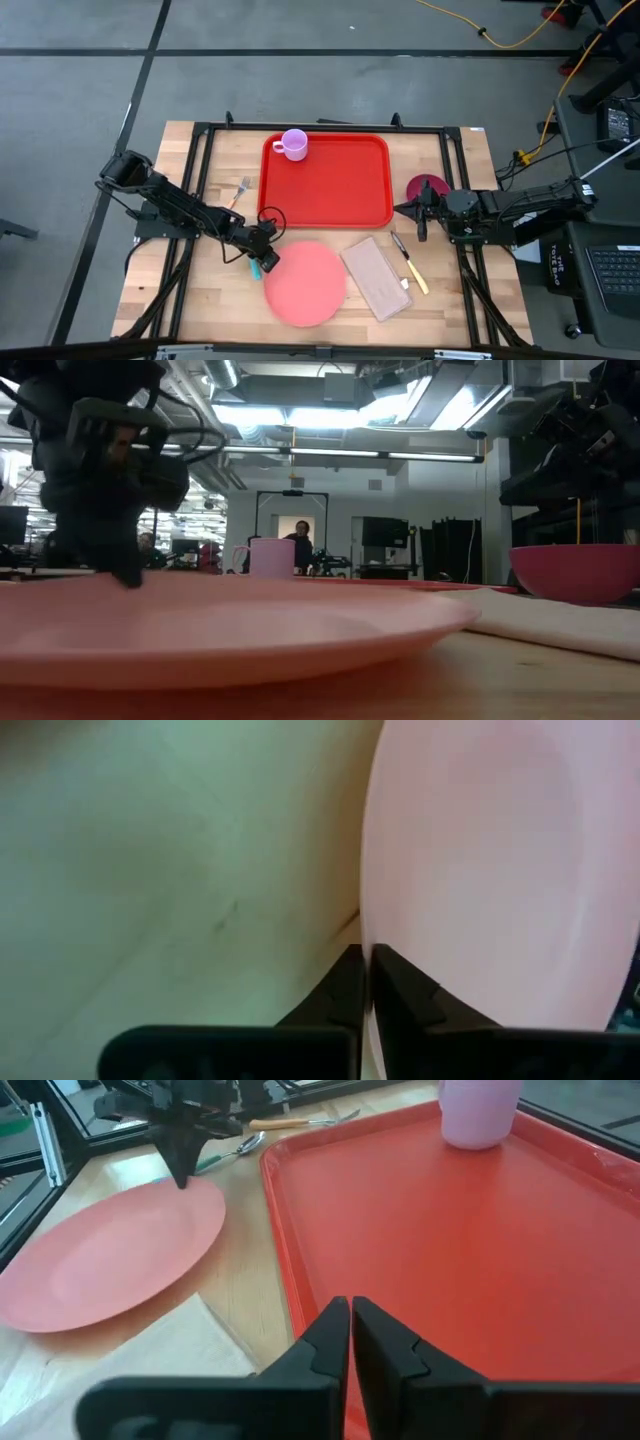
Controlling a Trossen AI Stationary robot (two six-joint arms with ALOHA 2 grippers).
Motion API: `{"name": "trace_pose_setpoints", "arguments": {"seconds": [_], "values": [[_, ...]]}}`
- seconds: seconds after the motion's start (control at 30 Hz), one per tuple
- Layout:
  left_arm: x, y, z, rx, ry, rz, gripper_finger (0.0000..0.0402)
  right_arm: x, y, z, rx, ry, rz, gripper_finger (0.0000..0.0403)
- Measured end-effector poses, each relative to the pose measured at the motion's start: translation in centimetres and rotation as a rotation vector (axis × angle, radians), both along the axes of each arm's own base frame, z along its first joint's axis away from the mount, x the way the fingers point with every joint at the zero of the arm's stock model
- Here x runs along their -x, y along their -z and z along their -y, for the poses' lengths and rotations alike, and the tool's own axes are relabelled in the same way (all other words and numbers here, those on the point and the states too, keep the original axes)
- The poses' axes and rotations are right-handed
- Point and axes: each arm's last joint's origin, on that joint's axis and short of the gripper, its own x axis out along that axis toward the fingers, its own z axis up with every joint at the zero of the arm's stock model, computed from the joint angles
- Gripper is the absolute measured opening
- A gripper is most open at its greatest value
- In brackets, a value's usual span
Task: Set up tray
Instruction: Put the light pink plate on the red tray
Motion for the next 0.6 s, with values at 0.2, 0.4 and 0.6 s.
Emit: {"name": "trace_pose_setpoints", "arguments": {"seconds": [0.2,0.4,0.6], "values": [[0.3,-2.1,-0.2,-0.049,-0.049,0.121,0.0001,0.0,0.0,0.0,0.000,0.000,0.000,0.0007],[1.1,-4.8,-0.4,-0.120,-0.102,0.273,0.0001,0.0,0.0,0.0,0.000,0.000,0.000,0.0016],[2.0,-6.9,-1.0,-0.183,-0.190,0.387,0.0001,0.0,0.0,0.0,0.000,0.000,0.000,0.0015]]}}
